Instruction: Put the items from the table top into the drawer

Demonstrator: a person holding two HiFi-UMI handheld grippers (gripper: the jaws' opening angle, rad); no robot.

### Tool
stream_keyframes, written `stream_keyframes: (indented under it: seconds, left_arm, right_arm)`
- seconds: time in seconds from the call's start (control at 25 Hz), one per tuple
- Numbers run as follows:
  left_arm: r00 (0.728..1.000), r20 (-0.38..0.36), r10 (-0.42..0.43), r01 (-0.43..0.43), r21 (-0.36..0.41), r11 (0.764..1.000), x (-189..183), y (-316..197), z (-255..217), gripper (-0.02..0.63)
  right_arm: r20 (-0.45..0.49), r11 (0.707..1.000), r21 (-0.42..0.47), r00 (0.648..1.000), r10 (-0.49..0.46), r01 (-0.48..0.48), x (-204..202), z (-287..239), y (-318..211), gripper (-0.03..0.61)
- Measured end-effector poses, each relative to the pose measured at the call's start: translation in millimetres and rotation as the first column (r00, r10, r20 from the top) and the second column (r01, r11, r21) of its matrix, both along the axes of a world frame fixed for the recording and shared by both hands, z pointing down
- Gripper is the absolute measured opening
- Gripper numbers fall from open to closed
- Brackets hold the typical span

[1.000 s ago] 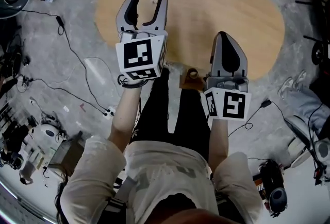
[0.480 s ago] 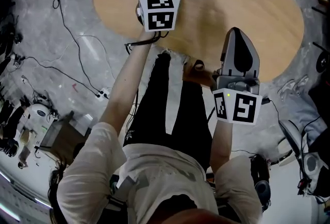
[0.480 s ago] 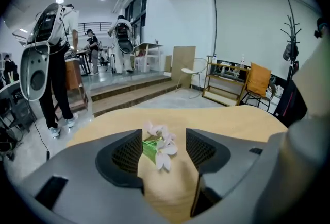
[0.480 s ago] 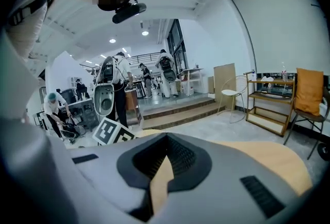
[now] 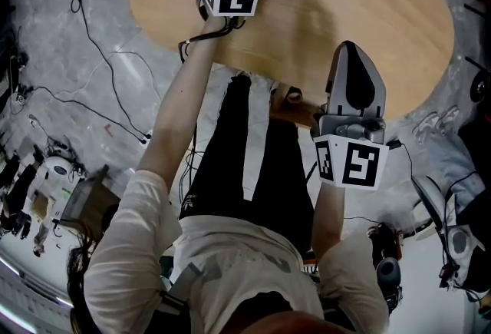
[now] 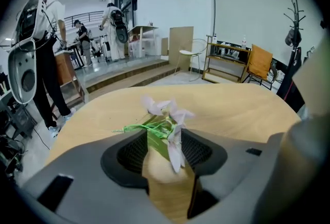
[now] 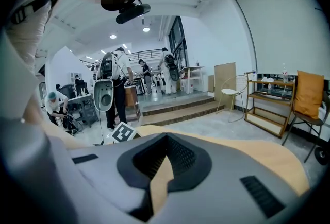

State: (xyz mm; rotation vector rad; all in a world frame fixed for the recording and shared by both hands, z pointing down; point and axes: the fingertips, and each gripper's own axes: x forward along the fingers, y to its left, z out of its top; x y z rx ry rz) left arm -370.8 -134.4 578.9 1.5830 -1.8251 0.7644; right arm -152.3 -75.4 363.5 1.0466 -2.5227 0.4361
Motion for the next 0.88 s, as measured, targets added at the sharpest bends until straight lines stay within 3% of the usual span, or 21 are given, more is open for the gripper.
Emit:
stream_keyframes:
  seconds: [0.04, 0.2, 0.56, 0.76, 0.88]
  left_arm:
    - [1.0, 0.001, 0.002, -0.002, -0.017, 1.0, 0, 0, 3, 0.209]
    - [0.998, 0.053, 0.014, -0.009, -0.077, 0.997, -6, 1, 15, 0.061]
    - [0.998, 0.059, 0.015, -0.011, -0.066, 0.998, -9, -3, 12, 0.054]
    - [0.996, 0.092, 0.001, -0.008, 0.071, 0.997, -9, -10, -32, 0.051]
    - [0.993, 0.118, -0.02, -0.005, 0.205, 0.979, -8, -10, -88, 0.051]
  right_arm:
    - [0.0, 1.0, 0.001, 1.0, 0.003, -0.003, 1, -1, -1, 0.005]
    - [0.001, 1.0, -0.003, 1.0, 0.022, -0.022, 7, 0, -4, 0.005]
    - [0.0, 1.0, -0.009, 1.0, 0.026, -0.026, 6, 3, -2, 0.005]
    - [0.004, 1.0, 0.001, 1.0, 0.021, -0.021, 4, -5, 0, 0.005]
    - [0.009, 1.0, 0.01, 1.0, 0.02, -0.02, 1, -11, 1, 0.005]
